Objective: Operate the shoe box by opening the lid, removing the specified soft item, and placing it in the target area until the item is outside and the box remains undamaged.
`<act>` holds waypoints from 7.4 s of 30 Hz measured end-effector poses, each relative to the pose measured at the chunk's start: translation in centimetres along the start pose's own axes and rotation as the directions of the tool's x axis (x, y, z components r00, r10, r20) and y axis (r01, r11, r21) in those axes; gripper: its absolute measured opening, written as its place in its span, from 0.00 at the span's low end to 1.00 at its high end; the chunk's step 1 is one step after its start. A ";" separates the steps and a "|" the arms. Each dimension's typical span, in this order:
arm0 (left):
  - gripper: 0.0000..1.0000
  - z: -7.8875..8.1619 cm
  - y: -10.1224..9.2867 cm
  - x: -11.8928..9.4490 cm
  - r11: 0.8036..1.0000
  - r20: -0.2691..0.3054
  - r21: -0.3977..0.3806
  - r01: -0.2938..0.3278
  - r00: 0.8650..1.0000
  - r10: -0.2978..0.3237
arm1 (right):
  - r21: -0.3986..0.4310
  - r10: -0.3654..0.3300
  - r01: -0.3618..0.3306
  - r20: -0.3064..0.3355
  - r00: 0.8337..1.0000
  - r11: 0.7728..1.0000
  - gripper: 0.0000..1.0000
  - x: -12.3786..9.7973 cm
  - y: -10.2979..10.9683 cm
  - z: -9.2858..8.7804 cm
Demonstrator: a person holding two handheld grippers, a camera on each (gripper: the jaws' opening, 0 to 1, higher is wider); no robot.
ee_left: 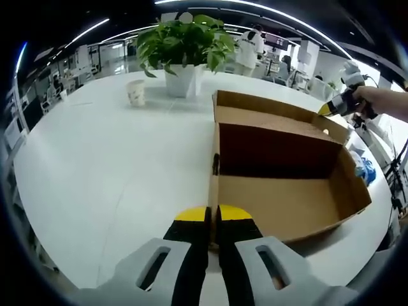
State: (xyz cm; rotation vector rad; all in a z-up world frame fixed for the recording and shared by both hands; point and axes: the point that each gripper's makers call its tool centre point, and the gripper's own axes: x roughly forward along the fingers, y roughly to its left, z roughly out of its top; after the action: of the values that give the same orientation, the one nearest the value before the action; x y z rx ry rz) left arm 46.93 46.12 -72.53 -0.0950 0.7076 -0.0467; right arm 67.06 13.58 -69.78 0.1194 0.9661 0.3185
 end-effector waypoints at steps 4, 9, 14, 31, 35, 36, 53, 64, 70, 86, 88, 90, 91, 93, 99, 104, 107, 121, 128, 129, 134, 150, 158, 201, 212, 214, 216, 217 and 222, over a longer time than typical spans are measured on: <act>0.02 0.0 0.0 0.0 1.000 -0.001 -0.002 0.002 1.000 -0.002 | 0.001 0.002 -0.002 0.010 1.000 1.000 0.00 -0.4 0.2 0.3; 0.02 0.0 0.1 0.0 1.000 -0.002 -0.005 0.003 1.000 -0.003 | -0.001 0.005 -0.005 0.023 1.000 1.000 0.00 -0.9 0.4 0.6; 0.02 0.0 0.2 0.0 1.000 -0.001 -0.006 0.004 1.000 -0.004 | 0.000 0.006 -0.006 0.034 0.999 1.000 0.00 -1.3 0.6 0.8; 0.02 0.2 0.1 0.2 1.000 0.000 -0.009 0.009 1.000 -0.009 | 0.002 0.016 -0.017 0.093 0.995 1.000 0.00 -3.4 1.3 1.9; 0.02 0.2 0.1 0.2 1.000 -0.001 -0.011 0.011 1.000 -0.011 | 0.002 0.019 -0.019 0.109 0.994 1.000 0.00 -4.0 1.5 2.0; 0.02 0.2 0.1 0.2 1.000 -0.001 -0.010 0.011 1.000 -0.011 | 0.003 0.019 -0.020 0.112 0.994 1.000 0.00 -4.1 1.5 2.1; 0.02 0.3 0.1 0.2 1.000 -0.001 -0.013 0.013 1.000 -0.013 | -0.010 0.033 -0.032 0.165 0.986 0.999 0.00 -6.4 2.3 2.3; 0.02 0.2 0.1 0.1 1.000 -0.003 -0.013 0.015 1.000 -0.015 | -0.025 0.038 -0.034 0.195 0.980 0.999 0.00 -7.5 2.8 2.2; 0.02 0.2 0.1 0.1 1.000 -0.005 -0.011 0.017 1.000 -0.017 | -0.025 0.044 -0.039 0.212 0.976 0.999 0.00 -8.3 3.2 2.1; 0.02 0.2 0.2 0.1 1.000 -0.008 -0.005 0.024 1.000 -0.024 | -0.038 0.057 -0.049 0.248 0.967 0.998 0.00 -10.3 4.0 1.6; 0.02 0.2 0.2 0.1 1.000 -0.009 -0.004 0.025 1.000 -0.025 | -0.043 0.059 -0.049 0.251 0.966 0.998 0.00 -10.5 4.1 1.5; 0.02 0.2 0.2 0.1 1.000 -0.008 -0.003 0.025 1.000 -0.025 | -0.047 0.060 -0.050 0.255 0.965 0.998 0.00 -10.7 4.2 1.4; 0.02 0.2 0.2 0.1 1.000 -0.007 -0.003 0.026 1.000 -0.026 | -0.047 0.061 -0.050 0.257 0.964 0.998 0.00 -10.9 4.2 1.4; 0.02 0.2 0.2 0.1 1.000 -0.007 -0.004 0.026 1.000 -0.026 | -0.048 0.063 -0.052 0.262 0.963 0.997 0.00 -11.1 4.3 1.2; 0.02 0.2 0.2 0.1 1.000 -0.004 -0.004 0.029 1.000 -0.029 | -0.052 0.064 -0.051 0.274 0.960 0.997 0.00 -11.7 4.5 0.8; 0.02 0.2 0.2 0.1 1.000 0.000 -0.006 0.030 1.000 -0.030 | -0.063 0.067 -0.052 0.285 0.956 0.997 0.00 -12.3 4.8 0.4; 0.02 0.2 0.2 0.1 1.000 0.001 -0.005 0.030 1.000 -0.030 | -0.062 0.072 -0.056 0.291 0.954 0.996 0.00 -12.7 5.0 0.2; 0.02 0.1 0.3 0.0 1.000 0.002 -0.003 0.031 1.000 -0.031 | -0.082 0.088 -0.065 0.310 0.947 0.994 0.00 -14.1 5.9 -1.0; 0.02 0.1 0.4 -0.1 0.999 0.002 -0.001 0.033 0.999 -0.033 | -0.093 0.092 -0.066 0.318 0.944 0.994 0.00 -14.6 6.2 -1.5; 0.02 0.1 0.4 -0.1 0.999 0.002 -0.001 0.034 0.999 -0.034 | -0.093 0.093 -0.066 0.320 0.943 0.993 0.00 -14.6 6.3 -1.6; 0.02 0.0 0.2 -0.5 0.999 0.004 -0.004 0.035 0.999 -0.035 | -0.100 0.092 -0.063 0.331 0.939 0.993 0.00 -14.9 6.5 -1.9; 0.02 0.1 -0.3 -0.7 0.999 0.006 -0.004 0.043 0.999 -0.043 | -0.113 0.094 -0.058 0.354 0.930 0.992 0.00 -15.9 7.0 -3.1; 0.02 0.2 -0.3 -0.7 0.999 0.003 0.005 0.054 0.999 -0.054 | -0.117 0.089 -0.049 0.367 0.926 0.992 0.00 -16.2 7.1 -3.7; 0.03 0.0 0.1 -0.9 0.998 -0.001 0.007 0.070 0.998 -0.070 | -0.184 0.075 0.000 0.402 0.913 0.983 0.00 -16.9 7.6 -5.2; 0.04 0.0 0.0 -0.8 0.996 -0.001 0.001 0.084 0.996 -0.084 | -0.183 0.075 0.002 0.414 0.907 0.983 0.00 -17.2 7.7 -5.9; 0.04 0.1 -0.1 -0.8 0.996 -0.001 0.001 0.086 0.996 -0.086 | -0.187 0.075 0.004 0.415 0.907 0.982 0.00 -17.2 7.7 -6.0; 0.04 0.1 -0.1 -0.8 0.996 -0.001 0.000 0.090 0.996 -0.090 | -0.190 0.074 0.008 0.417 0.906 0.982 0.00 -17.2 7.8 -6.1; 0.04 0.1 -0.1 -0.8 0.996 -0.002 0.000 0.092 0.996 -0.092 | -0.191 0.073 0.008 0.418 0.906 0.982 0.00 -17.2 7.8 -6.2; 0.04 0.1 -0.1 -0.8 0.995 -0.005 0.005 0.097 0.995 -0.097 | -0.184 0.070 0.010 0.426 0.902 0.983 0.00 -17.4 7.9 -6.4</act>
State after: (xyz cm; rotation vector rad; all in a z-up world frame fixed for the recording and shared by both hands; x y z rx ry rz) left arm 46.43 46.07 -71.90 -0.1246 0.7076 -0.1418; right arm 50.94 15.27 -57.85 0.0335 0.4913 0.3884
